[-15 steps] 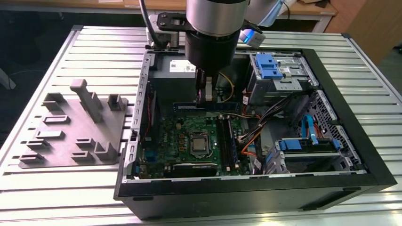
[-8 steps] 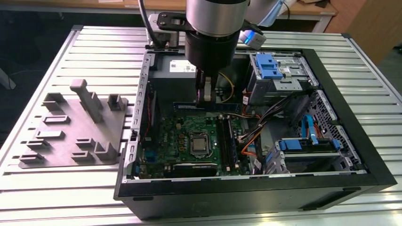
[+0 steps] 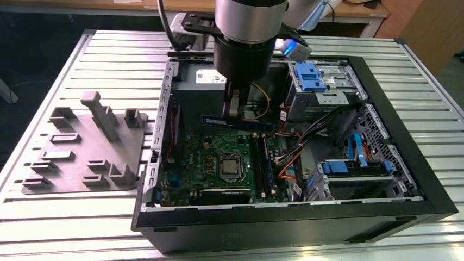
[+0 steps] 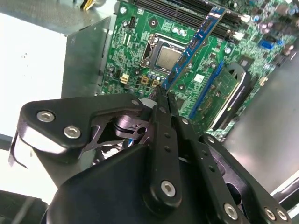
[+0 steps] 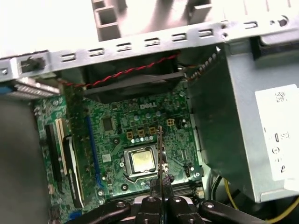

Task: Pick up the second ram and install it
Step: 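Insert the second ram into the second slot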

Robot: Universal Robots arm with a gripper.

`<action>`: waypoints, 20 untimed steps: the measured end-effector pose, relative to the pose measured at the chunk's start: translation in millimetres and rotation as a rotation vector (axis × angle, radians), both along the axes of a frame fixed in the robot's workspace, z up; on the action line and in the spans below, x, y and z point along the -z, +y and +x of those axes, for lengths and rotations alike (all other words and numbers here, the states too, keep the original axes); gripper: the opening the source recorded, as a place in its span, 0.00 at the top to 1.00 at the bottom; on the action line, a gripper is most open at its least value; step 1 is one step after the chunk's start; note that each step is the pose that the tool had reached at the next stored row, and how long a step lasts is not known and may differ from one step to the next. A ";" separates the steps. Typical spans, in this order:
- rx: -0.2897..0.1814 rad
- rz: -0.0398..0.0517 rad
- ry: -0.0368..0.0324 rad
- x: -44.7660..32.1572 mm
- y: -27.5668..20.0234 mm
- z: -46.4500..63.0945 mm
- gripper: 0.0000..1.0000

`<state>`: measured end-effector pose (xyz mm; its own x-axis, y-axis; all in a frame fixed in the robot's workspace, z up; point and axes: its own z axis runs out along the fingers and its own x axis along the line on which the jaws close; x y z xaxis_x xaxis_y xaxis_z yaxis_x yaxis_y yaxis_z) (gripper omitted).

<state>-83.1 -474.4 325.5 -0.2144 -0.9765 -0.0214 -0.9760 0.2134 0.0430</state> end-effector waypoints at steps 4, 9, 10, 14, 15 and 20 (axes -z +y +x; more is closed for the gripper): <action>0.072 -0.0001 0.0000 0.7 0.0 0.0 0.87; 0.163 0.0000 0.0000 1.7 0.0 0.0 0.87; 0.183 -0.0001 0.0000 1.9 0.0 0.0 0.87; 0.255 -0.0001 0.0000 2.6 0.0 0.0 0.87; 0.273 -0.0001 0.0000 2.8 0.0 0.0 0.87; 0.364 -0.0001 0.0000 3.8 0.0 0.0 0.87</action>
